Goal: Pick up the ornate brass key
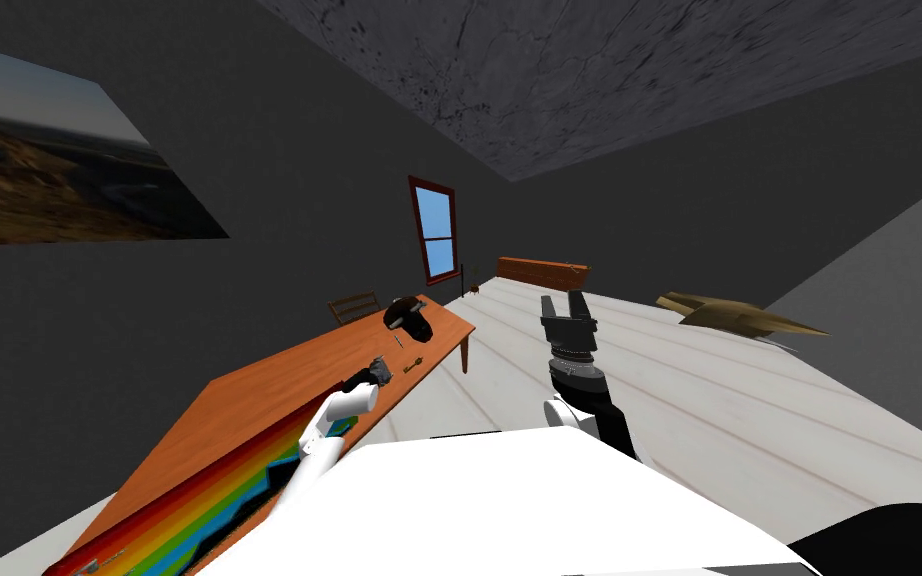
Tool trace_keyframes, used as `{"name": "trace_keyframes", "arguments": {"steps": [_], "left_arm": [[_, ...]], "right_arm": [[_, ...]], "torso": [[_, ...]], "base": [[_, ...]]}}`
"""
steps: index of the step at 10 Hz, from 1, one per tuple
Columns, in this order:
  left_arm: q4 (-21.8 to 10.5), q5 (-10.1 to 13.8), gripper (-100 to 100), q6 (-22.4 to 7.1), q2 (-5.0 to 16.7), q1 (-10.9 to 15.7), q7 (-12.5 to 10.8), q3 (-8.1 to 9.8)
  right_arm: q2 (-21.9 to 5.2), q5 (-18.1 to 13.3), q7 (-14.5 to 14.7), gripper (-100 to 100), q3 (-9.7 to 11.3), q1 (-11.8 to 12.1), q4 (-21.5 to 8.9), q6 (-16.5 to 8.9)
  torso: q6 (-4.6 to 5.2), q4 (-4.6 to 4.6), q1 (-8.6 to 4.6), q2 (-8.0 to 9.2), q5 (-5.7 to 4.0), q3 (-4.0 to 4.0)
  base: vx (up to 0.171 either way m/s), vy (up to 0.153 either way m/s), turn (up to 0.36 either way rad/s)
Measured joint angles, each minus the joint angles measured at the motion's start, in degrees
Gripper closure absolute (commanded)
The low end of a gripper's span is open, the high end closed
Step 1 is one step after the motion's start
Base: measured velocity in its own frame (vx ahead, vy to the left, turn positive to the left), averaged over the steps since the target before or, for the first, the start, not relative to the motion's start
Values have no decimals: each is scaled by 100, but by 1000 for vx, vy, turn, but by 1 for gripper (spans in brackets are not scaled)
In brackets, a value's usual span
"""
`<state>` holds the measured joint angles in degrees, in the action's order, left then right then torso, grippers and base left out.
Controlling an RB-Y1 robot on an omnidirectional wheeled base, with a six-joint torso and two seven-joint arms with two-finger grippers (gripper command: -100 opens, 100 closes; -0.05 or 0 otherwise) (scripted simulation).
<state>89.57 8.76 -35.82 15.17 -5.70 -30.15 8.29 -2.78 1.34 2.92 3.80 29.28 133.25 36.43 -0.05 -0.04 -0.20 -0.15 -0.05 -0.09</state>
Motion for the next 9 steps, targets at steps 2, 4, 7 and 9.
{"name": "trace_keyframes", "arguments": {"steps": [2,4,7,9], "left_arm": [[-222,96,-100,-289,68,77,-17,52],[-388,174,-100,-650,127,174,-39,108],[-740,340,-100,-1108,228,291,-31,193],[-991,423,-100,-1378,279,404,-25,240]], "right_arm": [[0,0,0,0,0,0,0,0],[0,0,0,0,0,0,0,0],[0,0,0,0,0,0,0,0],[0,0,0,0,0,0,0,0]], "torso": [[0,0,2,-2,0,-1],[0,-1,1,-2,0,-1],[1,-2,-1,-10,0,-6],[1,-2,-2,-8,0,-4]], "base": [[57,-48,-62],[58,-44,-33],[70,-45,-38],[62,-51,-43]]}}
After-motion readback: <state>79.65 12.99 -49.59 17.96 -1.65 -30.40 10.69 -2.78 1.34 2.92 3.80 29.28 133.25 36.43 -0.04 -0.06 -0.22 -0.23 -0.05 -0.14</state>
